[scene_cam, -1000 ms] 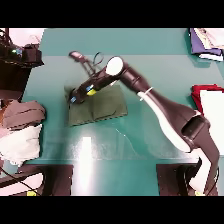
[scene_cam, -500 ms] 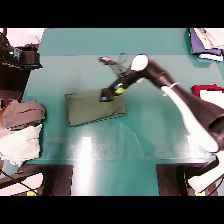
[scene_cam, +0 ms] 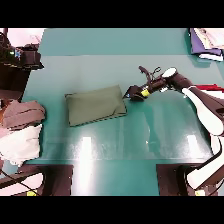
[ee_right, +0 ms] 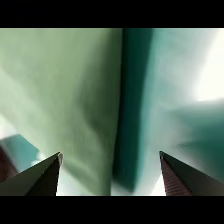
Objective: Fold the shirts.
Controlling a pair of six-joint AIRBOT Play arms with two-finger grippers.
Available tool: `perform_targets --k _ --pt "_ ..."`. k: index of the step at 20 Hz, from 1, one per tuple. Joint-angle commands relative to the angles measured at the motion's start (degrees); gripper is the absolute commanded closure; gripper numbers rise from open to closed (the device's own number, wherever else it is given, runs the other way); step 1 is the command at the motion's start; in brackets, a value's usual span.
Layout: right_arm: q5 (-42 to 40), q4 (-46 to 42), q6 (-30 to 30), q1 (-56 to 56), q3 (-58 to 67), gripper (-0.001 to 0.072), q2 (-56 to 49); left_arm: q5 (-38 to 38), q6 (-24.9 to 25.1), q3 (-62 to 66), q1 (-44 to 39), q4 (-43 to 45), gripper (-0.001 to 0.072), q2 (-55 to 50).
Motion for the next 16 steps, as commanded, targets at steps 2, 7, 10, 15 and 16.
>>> perform_targets --k 2,7,10,15,16 --pt "0.5 8.5 -1.8 4.2 5.6 0.0013 -7.0 0.0 0.4 0.0 0.1 -0.2 0.0676 0.0" --pt "0.3 8.5 -1.8 11.9 14.2 0.0131 -11.3 -1.0 0.9 0.0 0.1 -0.2 0.0676 0.0" --pt "0.3 8.1 -4.6 13.9 15.6 0.0659 -11.3 -1.6 1.3 0.0 0.1 -0.2 0.0676 0.0" --pt "0.7 1.4 -4.2 10.0 15.0 0.0693 -5.0 -3.3 1.3 0.0 0.1 -0.2 0.0676 0.0" --pt "0.5 -1.0 -3.8 7.4 13.2 0.0693 -1.9 -3.8 1.3 0.0 0.1 -0.2 0.0676 0.0"
